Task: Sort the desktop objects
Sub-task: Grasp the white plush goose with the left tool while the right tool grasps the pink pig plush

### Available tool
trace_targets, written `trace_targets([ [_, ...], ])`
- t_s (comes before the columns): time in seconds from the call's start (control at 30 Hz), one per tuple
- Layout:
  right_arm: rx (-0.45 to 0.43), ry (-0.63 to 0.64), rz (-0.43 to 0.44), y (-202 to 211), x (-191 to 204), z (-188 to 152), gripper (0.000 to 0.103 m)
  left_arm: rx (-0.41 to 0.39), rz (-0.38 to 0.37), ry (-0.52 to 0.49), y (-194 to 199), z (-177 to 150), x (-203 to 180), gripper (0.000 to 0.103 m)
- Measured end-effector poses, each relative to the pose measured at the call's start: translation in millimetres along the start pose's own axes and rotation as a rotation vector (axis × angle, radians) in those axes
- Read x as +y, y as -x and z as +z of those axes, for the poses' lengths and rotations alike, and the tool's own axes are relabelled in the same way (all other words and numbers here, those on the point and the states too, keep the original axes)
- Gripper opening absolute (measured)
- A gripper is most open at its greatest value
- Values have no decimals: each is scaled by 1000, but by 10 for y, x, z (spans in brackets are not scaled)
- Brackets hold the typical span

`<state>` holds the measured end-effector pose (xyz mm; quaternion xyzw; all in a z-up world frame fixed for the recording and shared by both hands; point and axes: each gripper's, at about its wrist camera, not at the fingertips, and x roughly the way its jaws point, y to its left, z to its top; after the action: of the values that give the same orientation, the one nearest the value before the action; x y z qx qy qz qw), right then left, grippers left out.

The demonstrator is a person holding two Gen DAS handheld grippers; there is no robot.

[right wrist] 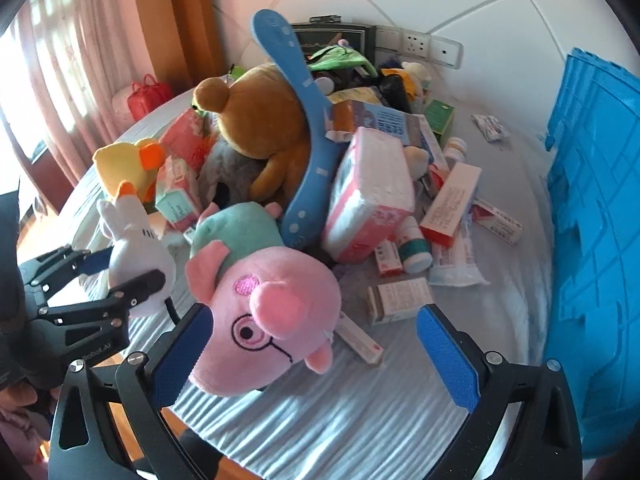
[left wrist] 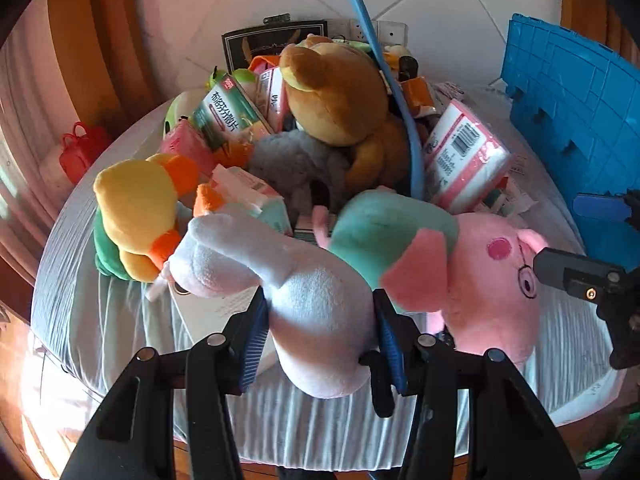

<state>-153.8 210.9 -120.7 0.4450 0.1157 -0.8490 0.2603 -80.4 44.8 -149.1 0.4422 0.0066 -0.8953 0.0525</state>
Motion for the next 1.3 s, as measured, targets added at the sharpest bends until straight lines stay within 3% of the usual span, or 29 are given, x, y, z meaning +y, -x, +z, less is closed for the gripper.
trace_targets([
  [0.3,153,125,-36,-558,461,174,103,37,-25,-12,-128,113,198,49],
  [0.47,242,179,-98,-904,559,221,103,50,-57,-4,-203,207,268,49],
  [0.73,305,138,-46,-1154,444,206,103,51,-76,0,-222,278,256,49],
  [0.93,224,100,-13,-898,401,195,87,0,-80,-1,-34,385,220,49],
  [1.3,-41,9,6,115,72,521,87,-166,-101,-23,504,880,47,49],
])
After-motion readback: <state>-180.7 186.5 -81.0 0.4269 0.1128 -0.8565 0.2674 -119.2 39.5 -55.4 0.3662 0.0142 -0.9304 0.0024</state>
